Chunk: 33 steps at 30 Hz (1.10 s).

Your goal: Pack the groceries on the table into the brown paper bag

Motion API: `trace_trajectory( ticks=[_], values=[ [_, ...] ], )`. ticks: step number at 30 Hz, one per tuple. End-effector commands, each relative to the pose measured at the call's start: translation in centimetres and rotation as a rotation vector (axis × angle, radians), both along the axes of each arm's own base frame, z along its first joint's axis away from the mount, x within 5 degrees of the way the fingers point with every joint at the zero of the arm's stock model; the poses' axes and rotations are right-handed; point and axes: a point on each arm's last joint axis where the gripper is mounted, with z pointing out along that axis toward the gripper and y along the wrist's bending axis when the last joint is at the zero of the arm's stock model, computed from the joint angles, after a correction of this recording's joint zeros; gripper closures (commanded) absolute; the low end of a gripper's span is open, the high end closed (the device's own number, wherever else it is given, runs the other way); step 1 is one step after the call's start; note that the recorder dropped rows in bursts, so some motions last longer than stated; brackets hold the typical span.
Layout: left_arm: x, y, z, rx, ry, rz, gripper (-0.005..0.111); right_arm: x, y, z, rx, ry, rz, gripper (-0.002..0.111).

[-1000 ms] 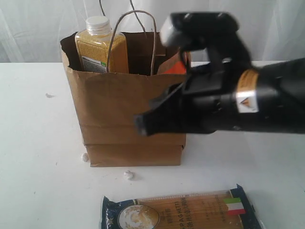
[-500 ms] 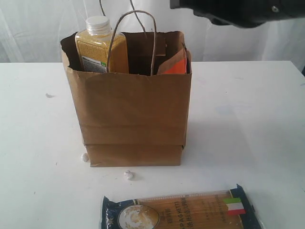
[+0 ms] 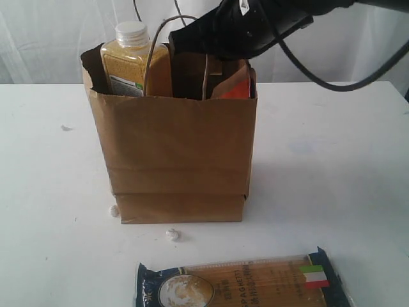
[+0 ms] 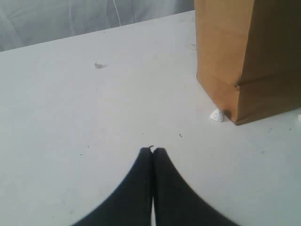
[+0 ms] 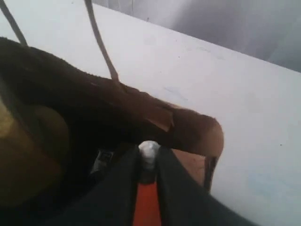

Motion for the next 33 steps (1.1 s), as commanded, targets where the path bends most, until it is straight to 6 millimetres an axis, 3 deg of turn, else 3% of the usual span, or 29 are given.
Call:
trace_trajectory(
  ticks=[1, 2, 9, 14, 21, 33],
  values=[
    [0.0, 0.0, -0.1, 0.007, -0.006, 0.004, 0.107, 0.1, -0.4, 0.6, -0.015, -0.015, 0.002, 0.061],
    [0.0, 0.0, -0.1, 0.007, -0.006, 0.004, 0.107, -0.3, -0.7, 1.5, 0.005, -0.039, 0.007, 0.054],
    [0.0, 0.0, -0.1, 0.007, -0.006, 0.004, 0.107, -4.8, -4.5, 7.6, 0.099, -0.149, -0.009, 0.054],
    [0.0, 0.0, -0.1, 0.007, -0.006, 0.004, 0.107, -7.5, -6.5, 9.3, 0.104, -0.126, -0.003, 0.054],
    [0.0, 0.0, -0.1, 0.007, -0.006, 0.004, 0.107, -9.9, -8.5, 8.2, 0.117, -0.116, 0.000, 0.054],
    [0.0, 0.0, -0.1, 0.007, -0.006, 0.004, 0.107, -14.4, -11.1, 2.9, 0.217, -0.064, 0.034, 0.054]
  ],
)
